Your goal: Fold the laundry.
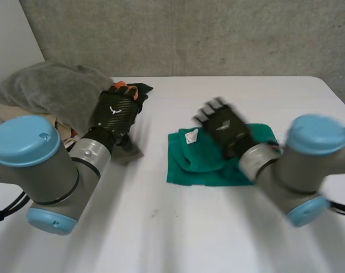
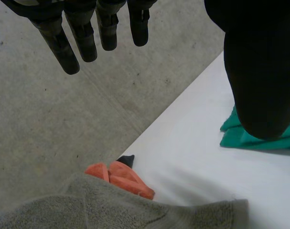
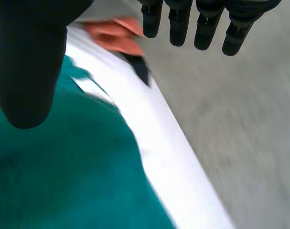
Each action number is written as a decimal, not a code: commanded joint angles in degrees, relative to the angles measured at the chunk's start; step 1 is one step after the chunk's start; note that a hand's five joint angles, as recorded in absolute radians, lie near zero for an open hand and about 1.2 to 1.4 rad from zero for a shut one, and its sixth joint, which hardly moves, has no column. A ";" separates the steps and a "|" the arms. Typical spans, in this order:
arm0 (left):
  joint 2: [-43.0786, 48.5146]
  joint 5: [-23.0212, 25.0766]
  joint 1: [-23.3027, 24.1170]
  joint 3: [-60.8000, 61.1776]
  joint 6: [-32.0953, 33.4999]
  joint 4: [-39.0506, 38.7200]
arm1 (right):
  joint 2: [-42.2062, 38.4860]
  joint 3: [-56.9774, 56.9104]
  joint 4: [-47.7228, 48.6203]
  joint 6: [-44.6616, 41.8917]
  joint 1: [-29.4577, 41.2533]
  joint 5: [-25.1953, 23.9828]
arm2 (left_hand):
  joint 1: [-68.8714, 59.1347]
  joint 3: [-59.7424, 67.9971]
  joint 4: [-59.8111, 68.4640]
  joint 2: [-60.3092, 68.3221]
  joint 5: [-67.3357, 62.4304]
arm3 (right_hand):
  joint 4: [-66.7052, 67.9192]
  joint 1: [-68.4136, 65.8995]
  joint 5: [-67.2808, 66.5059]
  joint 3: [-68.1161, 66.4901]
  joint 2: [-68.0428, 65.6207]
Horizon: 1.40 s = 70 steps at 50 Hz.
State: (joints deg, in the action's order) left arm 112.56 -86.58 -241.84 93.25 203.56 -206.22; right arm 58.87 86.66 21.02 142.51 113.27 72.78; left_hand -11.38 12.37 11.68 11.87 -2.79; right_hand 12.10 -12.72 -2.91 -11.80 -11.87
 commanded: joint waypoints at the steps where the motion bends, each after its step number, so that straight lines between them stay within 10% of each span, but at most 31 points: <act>1: 0.03 0.00 0.76 -1.23 -0.09 -0.14 | 4.67 3.16 -11.95 12.80 -10.61 0.17 | 1.38 -2.37 -1.68 -1.87 2.79 | -2.10 2.72 2.91 1.80 1.87; 8: 0.65 0.00 2.69 -1.76 -0.09 -0.23 | 3.88 7.56 -15.39 3.06 -18.43 0.78 | 1.38 -2.37 -1.68 -1.87 2.79 | 4.52 -3.90 -3.72 -4.83 -4.75; 14: 0.73 -0.08 3.40 -1.84 -0.09 -0.15 | -1.39 6.25 -15.40 -2.59 -19.14 1.58 | 1.38 -2.37 -1.68 -1.87 2.79 | 67.82 -67.21 -67.02 -68.13 -68.05; 17: 0.47 -0.17 3.66 -1.76 -0.09 -0.15 | -1.22 4.14 -13.91 -2.94 -18.97 4.73 | 1.38 -2.37 -1.68 -1.87 2.79 | 67.90 -67.28 -67.09 -68.20 -68.13; 25: -1.98 -0.35 3.31 -0.97 -0.09 0.03 | 4.22 0.71 -7.40 -4.78 -9.41 9.76 | 1.38 -2.37 -1.68 -1.87 2.79 | 67.90 -67.28 -67.09 -68.20 -68.13; 36: -2.26 -0.70 3.48 -2.80 -0.61 -0.15 | -4.54 -0.70 0.43 -10.85 11.62 -2.54 | 1.38 -2.37 -1.68 -1.87 2.79 | 67.90 -67.28 -67.09 -68.20 -68.13; 38: -2.08 -0.87 3.57 -3.86 -1.14 -0.06 | -5.69 -1.31 -0.71 -10.67 11.71 -3.25 | 1.38 -2.37 -1.68 -1.87 2.79 | 67.46 -66.84 -66.65 -67.76 -67.68; 40: -1.29 -1.31 3.66 -5.70 -2.37 0.03 | -5.70 -2.46 -3.00 -9.71 11.71 -3.26 | 1.00 -1.99 -1.30 -1.49 2.41 | 18.51 -17.89 -17.71 -18.82 -18.74; 42: -0.50 -2.01 3.92 -7.02 -3.51 0.12 | -5.18 -2.81 -4.14 -8.31 11.71 -2.82 | 0.83 -1.82 -1.13 -1.32 2.24 | -2.10 2.72 2.91 1.80 1.87; 54: 13.28 -6.32 13.05 -26.52 -10.71 8.27 | 8.10 -3.68 -14.31 31.48 -4.63 -0.96 | -0.34 -0.64 0.05 -0.15 1.06 | -2.10 2.72 2.91 1.80 1.87; 70: 34.65 -12.99 16.41 -47.63 -14.24 27.26 | -10.60 -21.43 -33.14 28.62 -6.05 -3.26 | -2.03 1.04 1.73 1.54 -0.62 | -2.10 2.72 2.91 1.80 1.87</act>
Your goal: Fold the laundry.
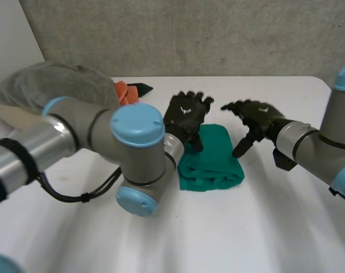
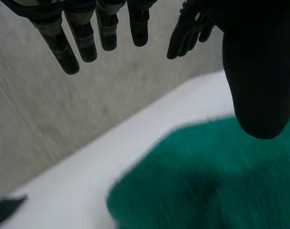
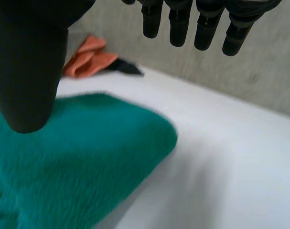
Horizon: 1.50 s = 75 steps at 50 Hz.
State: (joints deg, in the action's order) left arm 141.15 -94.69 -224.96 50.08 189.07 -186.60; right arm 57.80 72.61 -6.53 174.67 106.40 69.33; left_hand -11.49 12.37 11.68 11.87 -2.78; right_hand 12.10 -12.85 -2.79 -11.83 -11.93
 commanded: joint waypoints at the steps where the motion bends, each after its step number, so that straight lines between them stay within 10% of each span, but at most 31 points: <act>1: 6.33 -5.58 -0.48 -4.29 0.16 8.26 | -10.50 -7.92 -5.68 -4.25 0.82 0.36 | -1.92 1.04 1.73 1.54 -0.63 | -2.02 2.77 2.71 1.75 1.84; 13: 5.46 -7.79 0.05 0.73 0.95 13.01 | -12.45 -8.54 -5.60 -16.20 1.44 7.39 | -1.92 1.04 1.73 1.54 -0.63 | 3.36 -2.62 -2.68 -3.64 -3.54; 24: -8.42 -4.46 -1.88 2.04 0.43 8.01 | 2.83 8.14 10.73 -7.00 0.30 9.94 | -0.23 -0.64 0.04 -0.15 1.06 | 2.19 -1.45 -1.51 -2.47 -2.37; 33: -16.42 27.22 -6.09 8.80 -0.01 8.35 | 4.69 20.37 12.33 4.62 -0.85 8.10 | -1.91 1.04 1.73 1.53 -0.63 | 1.34 -0.60 -0.66 -1.62 -1.52; 37: -17.57 33.51 -6.80 10.04 -0.63 10.29 | 4.60 22.57 14.52 6.03 -0.76 5.47 | -1.92 1.04 1.73 1.54 -0.63 | 1.68 -0.94 -1.00 -1.96 -1.86; 50: -17.75 33.70 -6.45 10.57 -1.16 10.82 | -2.86 19.07 20.33 7.44 2.22 3.62 | -1.92 1.04 1.73 1.54 -0.63 | 5.20 -4.46 -4.52 -5.48 -5.38; 56: -17.75 33.70 -6.36 10.57 -1.16 10.73 | -8.22 13.97 20.86 7.35 3.81 4.05 | -1.92 1.04 1.73 1.54 -0.63 | 31.41 -30.67 -30.73 -31.69 -31.59; 58: -17.75 33.70 -6.45 10.57 -1.16 10.64 | -9.45 12.13 20.60 7.09 3.99 4.40 | -2.08 1.21 1.90 1.70 -0.80 | 67.63 -66.89 -66.95 -67.91 -67.81; 75: -19.42 32.20 -6.98 10.48 -1.24 10.47 | -16.22 -9.48 21.30 6.56 -7.95 11.88 | -1.92 1.04 1.73 1.54 -0.63 | 67.90 -67.15 -67.21 -68.17 -68.07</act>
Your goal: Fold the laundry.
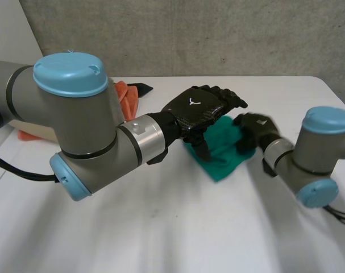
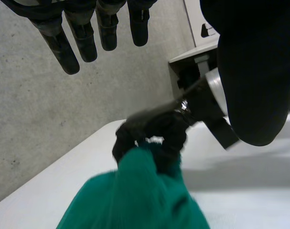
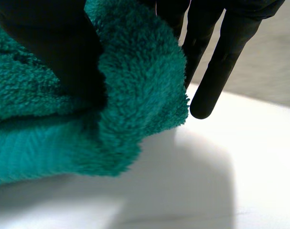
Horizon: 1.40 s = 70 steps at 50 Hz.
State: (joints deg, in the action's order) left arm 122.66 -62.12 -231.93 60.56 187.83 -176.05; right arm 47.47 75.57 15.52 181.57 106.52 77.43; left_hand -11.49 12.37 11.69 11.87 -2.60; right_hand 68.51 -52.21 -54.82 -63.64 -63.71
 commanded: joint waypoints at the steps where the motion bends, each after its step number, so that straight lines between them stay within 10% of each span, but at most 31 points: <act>1: -1.11 -0.46 -0.02 -0.09 -0.01 0.00 | -6.94 -14.46 -0.93 -0.43 -9.21 3.95 | -1.92 1.04 1.72 1.54 -0.81 | 11.49 -27.79 -15.18 -16.36 -16.29; 17: -2.87 -1.25 0.25 -0.53 -0.01 -0.08 | -33.22 -63.50 -20.09 -0.87 -24.42 5.44 | -1.92 1.04 1.72 1.54 -0.81 | 11.49 -27.79 -15.18 -16.36 -16.29; 27: -2.78 -1.52 0.51 -0.62 -0.01 -0.08 | -34.11 -65.11 -19.83 -1.05 -29.26 2.90 | -1.92 1.04 1.72 1.54 -0.81 | 11.49 -27.79 -15.18 -16.36 -16.29; 28: -2.78 -1.60 0.51 -0.62 -0.01 -0.08 | -34.11 -64.94 -19.83 -1.05 -29.44 2.64 | -1.92 1.04 1.72 1.54 -0.81 | 4.72 -21.02 -8.41 -9.60 -9.52; 29: -2.78 -1.60 0.51 -0.54 -0.01 -0.08 | -34.11 -64.59 -19.83 -1.05 -29.44 2.55 | -1.92 1.04 1.72 1.54 -0.81 | -44.64 28.34 40.95 39.76 39.84; 30: -2.69 -1.60 0.51 -0.53 -0.01 -0.08 | -34.11 -64.41 -19.83 -1.05 -29.53 2.63 | -1.92 1.04 1.72 1.54 -0.81 | -58.51 42.21 54.82 53.64 53.71; 36: -2.69 -1.60 0.51 -0.10 -0.01 -0.08 | -32.53 -62.91 -19.91 -2.79 -30.41 7.02 | -1.75 0.87 1.55 1.37 -0.64 | -58.51 42.21 54.82 53.64 53.71; 42: -2.87 -1.69 0.51 0.17 -0.01 -0.08 | -25.42 -56.25 -17.02 -17.11 -29.79 12.22 | -1.75 0.87 1.55 1.37 -0.64 | -58.51 42.21 54.82 53.64 53.71; 55: -5.50 -6.69 -1.51 -0.27 -0.01 -0.52 | 4.02 -11.61 6.62 -28.81 -20.75 -2.80 | -1.92 1.04 1.72 1.54 -0.81 | -58.51 42.21 54.82 53.64 53.71; 64: -7.35 -24.87 -14.31 -3.25 1.04 -7.19 | 18.00 13.62 8.03 -36.55 -12.66 -12.48 | -2.59 1.71 2.39 2.21 -1.48 | -58.51 42.21 54.82 53.64 53.71; 70: 2.04 -25.77 -21.80 -7.56 9.11 -8.26 | 23.19 22.60 7.95 -39.36 -10.98 -13.71 | -3.76 2.89 3.57 3.38 -2.65 | -58.51 42.21 54.82 53.64 53.71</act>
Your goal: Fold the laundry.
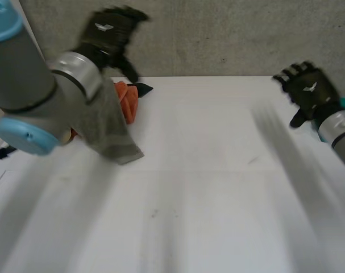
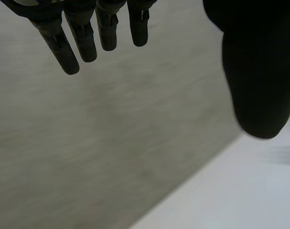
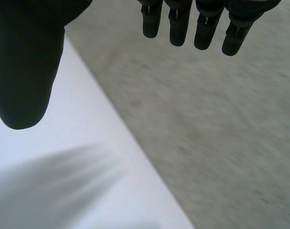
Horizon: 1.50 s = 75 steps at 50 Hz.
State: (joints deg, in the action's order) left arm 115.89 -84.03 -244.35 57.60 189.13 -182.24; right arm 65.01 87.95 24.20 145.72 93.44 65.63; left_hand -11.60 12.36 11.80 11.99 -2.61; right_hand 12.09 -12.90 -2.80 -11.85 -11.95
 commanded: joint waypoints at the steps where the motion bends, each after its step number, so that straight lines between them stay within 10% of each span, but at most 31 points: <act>1: 12.04 -3.25 -11.57 -5.73 12.35 -2.24 | 6.18 11.79 -0.73 -3.60 2.45 -1.82 | -4.33 3.56 4.13 3.94 -3.32 | -2.09 2.90 2.80 1.85 1.95; 12: 32.54 5.01 -19.67 -16.81 28.48 -11.12 | 6.62 16.20 -3.46 -3.69 3.15 -1.47 | -7.36 6.59 7.16 6.97 -6.35 | -2.09 2.90 2.80 1.85 1.95; 21: 34.93 9.42 -19.15 -18.40 26.91 -15.42 | 6.27 16.82 -3.99 -3.60 2.63 -0.95 | -68.40 67.63 68.20 68.01 -67.39 | -2.09 2.90 2.80 1.85 1.95; 42: -8.05 6.07 1.84 10.51 -10.88 -21.58 | 14.26 14.36 -3.90 -1.50 2.36 4.67 | -68.40 67.64 68.20 68.01 -67.39 | -2.09 2.90 2.80 1.85 1.95; 59: 15.15 0.45 16.62 7.09 -1.75 -9.72 | 15.59 10.05 -13.38 11.60 1.92 5.91 | -68.40 67.64 68.20 68.01 -67.39 | -2.09 2.90 2.80 1.85 1.95; 64: 13.58 -0.16 16.63 7.27 -1.67 -9.19 | 15.50 8.82 -18.57 11.69 2.19 5.47 | -8.42 7.65 8.22 8.03 -7.41 | -2.09 2.90 2.80 1.85 1.95; 75: -0.66 0.36 8.28 19.03 -1.31 -5.15 | 15.41 9.00 -26.83 12.13 4.55 5.47 | -6.36 5.59 6.15 5.96 -5.34 | -2.09 2.90 2.80 1.85 1.95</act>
State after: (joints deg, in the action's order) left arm 121.44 -84.22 -231.16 69.10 187.66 -190.09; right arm 80.51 96.30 1.42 157.64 96.03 71.09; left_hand -18.23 18.44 17.80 18.03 -7.23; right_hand 12.09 -12.90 -2.80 -11.85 -11.94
